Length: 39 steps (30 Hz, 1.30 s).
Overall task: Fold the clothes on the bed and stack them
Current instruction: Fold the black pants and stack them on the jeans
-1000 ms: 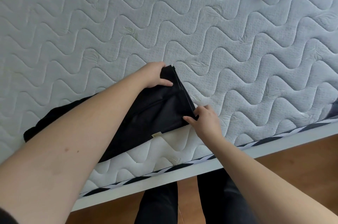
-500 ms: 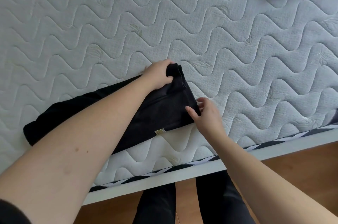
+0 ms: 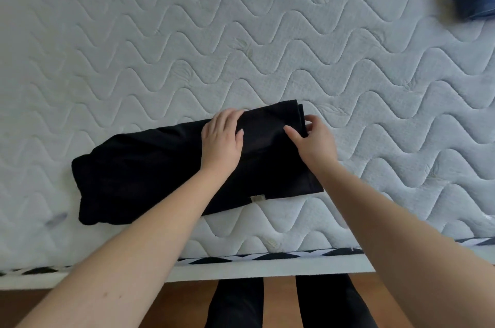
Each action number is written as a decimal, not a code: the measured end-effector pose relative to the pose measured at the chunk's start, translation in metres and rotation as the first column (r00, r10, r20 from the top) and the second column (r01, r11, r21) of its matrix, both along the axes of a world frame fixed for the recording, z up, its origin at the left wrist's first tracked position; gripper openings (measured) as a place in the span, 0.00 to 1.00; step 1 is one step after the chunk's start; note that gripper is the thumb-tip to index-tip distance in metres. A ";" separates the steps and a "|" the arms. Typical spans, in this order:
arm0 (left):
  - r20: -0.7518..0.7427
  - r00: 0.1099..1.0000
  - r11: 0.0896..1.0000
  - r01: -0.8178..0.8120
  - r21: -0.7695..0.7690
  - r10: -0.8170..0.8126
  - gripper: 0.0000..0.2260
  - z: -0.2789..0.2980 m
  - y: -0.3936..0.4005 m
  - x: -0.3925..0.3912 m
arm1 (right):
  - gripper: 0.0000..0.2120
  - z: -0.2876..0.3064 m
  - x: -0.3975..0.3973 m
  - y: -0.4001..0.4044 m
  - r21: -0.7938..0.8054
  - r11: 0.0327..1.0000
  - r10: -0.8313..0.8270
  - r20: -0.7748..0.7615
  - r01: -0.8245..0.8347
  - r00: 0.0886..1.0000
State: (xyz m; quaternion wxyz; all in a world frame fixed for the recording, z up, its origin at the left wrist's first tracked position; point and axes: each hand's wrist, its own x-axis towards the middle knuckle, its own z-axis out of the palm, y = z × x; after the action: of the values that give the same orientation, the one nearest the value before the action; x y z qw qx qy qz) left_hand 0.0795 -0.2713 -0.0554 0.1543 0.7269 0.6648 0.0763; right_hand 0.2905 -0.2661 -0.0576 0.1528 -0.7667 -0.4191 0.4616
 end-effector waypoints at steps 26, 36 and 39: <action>-0.250 0.968 0.995 -0.019 -0.102 -0.007 0.29 -0.034 -0.073 -0.065 | 0.23 -0.002 0.012 0.026 -0.162 0.871 0.492 0.268 -0.465 0.828; -0.297 0.949 0.980 0.050 -0.192 -0.107 0.27 -0.033 -0.090 -0.055 | 0.11 0.064 -0.003 0.014 0.074 0.862 0.502 0.015 -0.501 0.865; -0.156 0.982 0.988 0.085 -0.130 -0.105 0.25 -0.020 -0.088 -0.060 | 0.17 0.087 -0.028 0.014 0.117 0.855 0.513 -0.055 -0.505 0.857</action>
State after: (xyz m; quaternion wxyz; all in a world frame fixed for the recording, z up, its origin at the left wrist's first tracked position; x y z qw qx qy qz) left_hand 0.0198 -0.3588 -0.0754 0.1477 0.7507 0.6432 -0.0318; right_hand 0.2626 -0.2523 0.0297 0.0802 -0.6000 -0.6223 0.4962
